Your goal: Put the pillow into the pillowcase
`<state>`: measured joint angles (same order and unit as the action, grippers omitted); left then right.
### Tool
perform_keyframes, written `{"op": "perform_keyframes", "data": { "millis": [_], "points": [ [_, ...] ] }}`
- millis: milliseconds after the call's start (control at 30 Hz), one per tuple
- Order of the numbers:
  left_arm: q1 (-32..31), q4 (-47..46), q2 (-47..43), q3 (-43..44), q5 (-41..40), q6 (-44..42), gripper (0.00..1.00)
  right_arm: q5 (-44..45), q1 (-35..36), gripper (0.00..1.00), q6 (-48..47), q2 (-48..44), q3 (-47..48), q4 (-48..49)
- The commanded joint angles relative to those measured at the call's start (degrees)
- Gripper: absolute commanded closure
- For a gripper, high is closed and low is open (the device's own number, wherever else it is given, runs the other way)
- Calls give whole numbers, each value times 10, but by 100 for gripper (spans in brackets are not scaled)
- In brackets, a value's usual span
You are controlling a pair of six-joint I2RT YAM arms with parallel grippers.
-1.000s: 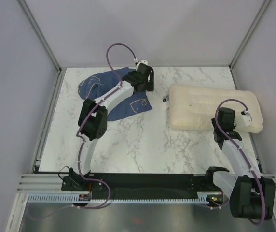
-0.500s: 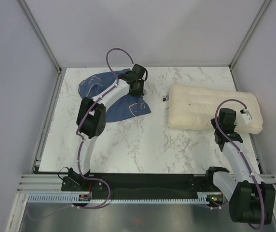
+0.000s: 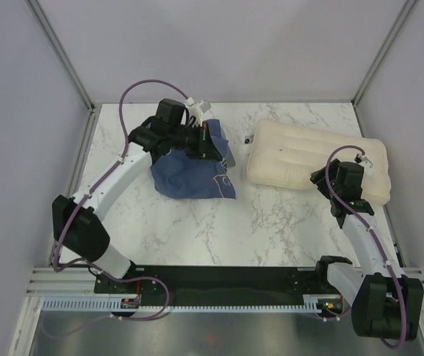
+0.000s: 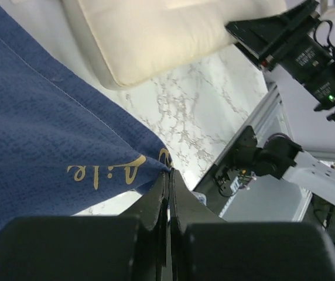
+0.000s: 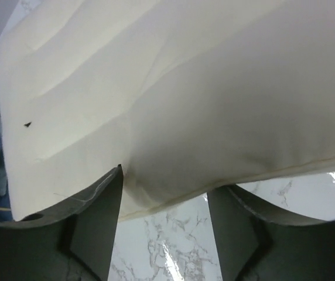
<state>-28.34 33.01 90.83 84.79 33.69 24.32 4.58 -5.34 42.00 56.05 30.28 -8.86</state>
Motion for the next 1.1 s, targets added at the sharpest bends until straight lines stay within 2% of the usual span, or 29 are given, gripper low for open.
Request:
{"op": "perform_keyframes", "data": {
  "millis": [0,67,100,200,300,367,533,600,700,833,967,1067],
  "points": [
    [4,-20,-63,-8,65,22,98,-45,9,32,-53,-37,56,53],
    [4,-1,-95,4,67,18,98,-92,16,27,-63,-45,78,59],
    [4,8,-101,12,113,5,98,-108,27,25,-62,-45,87,59],
    [4,37,-118,39,129,-7,98,-166,51,23,-42,-24,133,60],
    [4,66,-133,56,115,-17,98,-187,106,21,-18,7,177,58],
    [5,77,-146,59,103,-21,98,-182,132,17,-1,28,204,51],
    [9,112,-162,62,72,-35,98,-181,196,16,37,72,239,45],
    [10,117,-169,63,72,-38,98,-189,222,16,34,98,240,70],
    [10,129,-177,69,63,-41,98,-210,239,14,44,149,248,82],
    [11,153,-191,78,26,-53,98,-254,249,14,110,219,260,110],
    [11,185,-192,81,-12,-67,98,-206,285,12,182,257,267,133],
    [11,190,-193,76,-11,-72,98,-193,303,11,212,295,278,166]
  ]
}}
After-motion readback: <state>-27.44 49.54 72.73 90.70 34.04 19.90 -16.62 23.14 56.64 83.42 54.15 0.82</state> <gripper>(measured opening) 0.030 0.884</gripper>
